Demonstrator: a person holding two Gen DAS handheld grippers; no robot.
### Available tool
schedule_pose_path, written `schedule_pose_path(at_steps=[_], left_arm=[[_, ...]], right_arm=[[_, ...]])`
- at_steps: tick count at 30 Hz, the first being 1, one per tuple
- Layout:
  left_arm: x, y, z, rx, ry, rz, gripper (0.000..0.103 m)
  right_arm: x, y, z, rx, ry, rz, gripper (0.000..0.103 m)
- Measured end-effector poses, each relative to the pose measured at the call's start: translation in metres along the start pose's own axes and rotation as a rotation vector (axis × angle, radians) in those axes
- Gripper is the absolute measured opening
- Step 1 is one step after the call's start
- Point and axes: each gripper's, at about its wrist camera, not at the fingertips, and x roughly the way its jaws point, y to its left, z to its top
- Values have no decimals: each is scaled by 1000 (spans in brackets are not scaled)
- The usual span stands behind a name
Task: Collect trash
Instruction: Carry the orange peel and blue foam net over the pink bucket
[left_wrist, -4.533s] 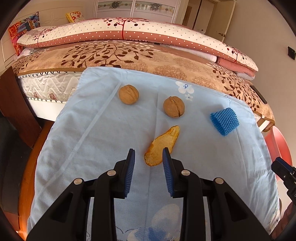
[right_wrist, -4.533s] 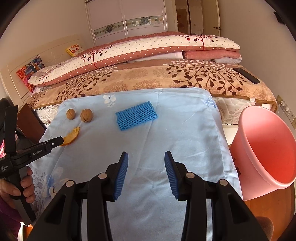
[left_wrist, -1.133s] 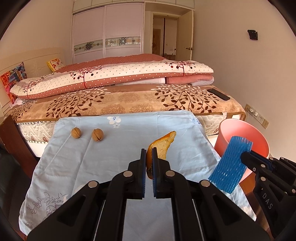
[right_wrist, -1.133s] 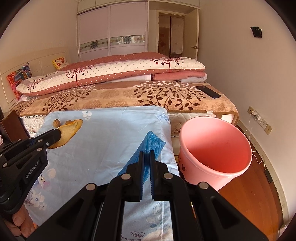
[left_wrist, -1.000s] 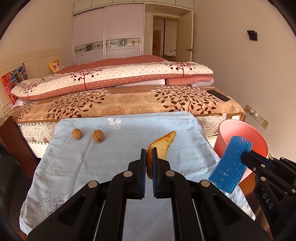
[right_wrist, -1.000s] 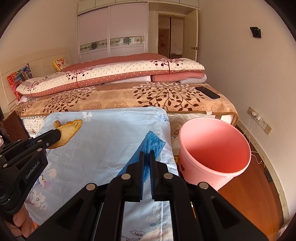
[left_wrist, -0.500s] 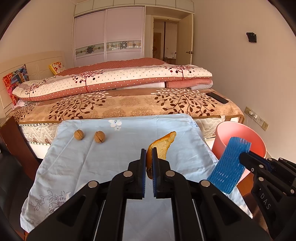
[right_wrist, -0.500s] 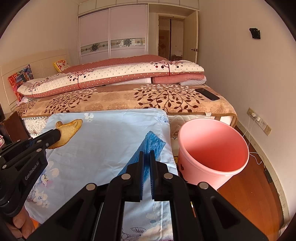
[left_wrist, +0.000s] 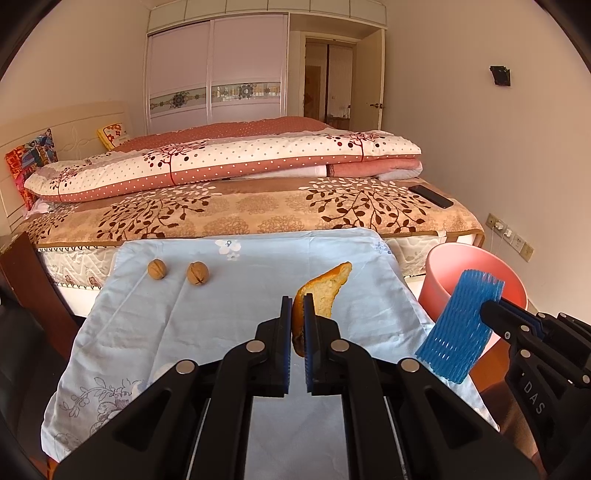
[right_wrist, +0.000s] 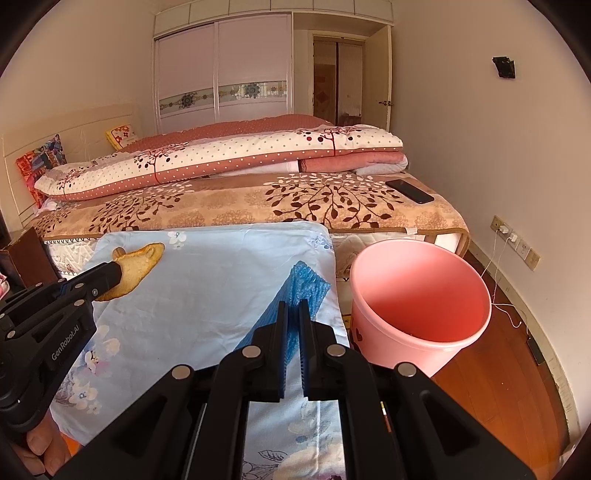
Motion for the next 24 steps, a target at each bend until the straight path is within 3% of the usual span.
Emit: schedule_pose_path(at_steps=[10, 24], left_arm=[[1, -19, 10, 42, -20, -21, 5], [33, -79, 33, 104, -25, -157, 5]], right_arm=[[-4, -16, 1, 38, -16, -22, 5], [0, -88, 14, 148, -52, -157, 5]])
